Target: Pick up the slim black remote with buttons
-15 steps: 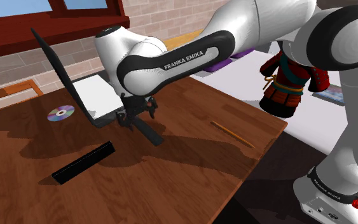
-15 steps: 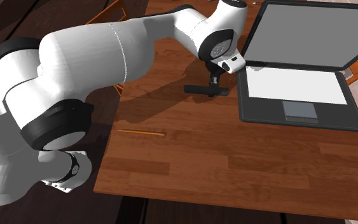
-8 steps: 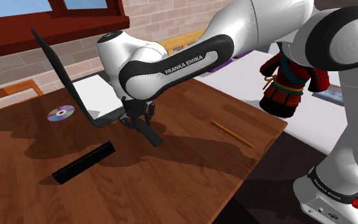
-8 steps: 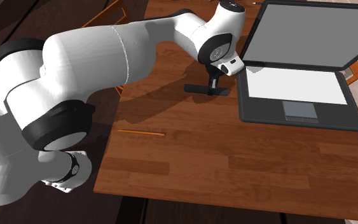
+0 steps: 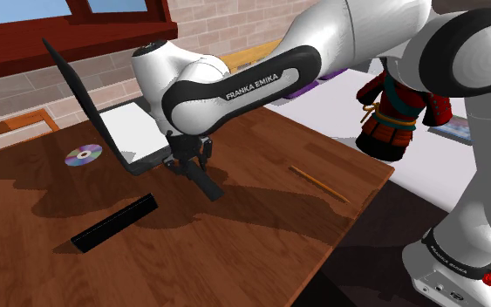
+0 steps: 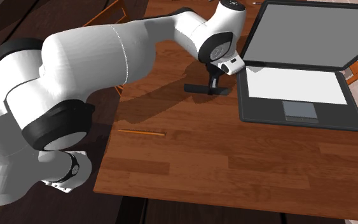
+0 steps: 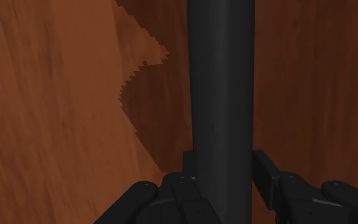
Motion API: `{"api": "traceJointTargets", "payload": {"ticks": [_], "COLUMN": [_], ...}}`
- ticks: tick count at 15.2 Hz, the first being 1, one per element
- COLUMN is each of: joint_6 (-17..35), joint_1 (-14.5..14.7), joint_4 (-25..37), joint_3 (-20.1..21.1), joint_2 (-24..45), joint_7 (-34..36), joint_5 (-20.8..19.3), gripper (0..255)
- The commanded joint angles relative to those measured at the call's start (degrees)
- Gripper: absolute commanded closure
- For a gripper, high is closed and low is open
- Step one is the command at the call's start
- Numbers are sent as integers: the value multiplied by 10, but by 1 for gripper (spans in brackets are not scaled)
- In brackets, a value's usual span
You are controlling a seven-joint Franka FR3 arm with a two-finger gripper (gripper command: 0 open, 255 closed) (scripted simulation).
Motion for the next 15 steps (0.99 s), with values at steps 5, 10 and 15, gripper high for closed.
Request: {"api": "traceJointTargets", "payload": {"ticks": [5, 10, 15], "joint_6": [-39, -75, -98], "joint_1": [2, 6, 9], "joint_4": [31, 63, 87], "joint_3": [3, 5, 6], "joint_2": [-9, -14, -15], "joint_7": [-7, -13, -16], "joint_5": [6, 10, 11], "gripper": [255, 255, 255]}}
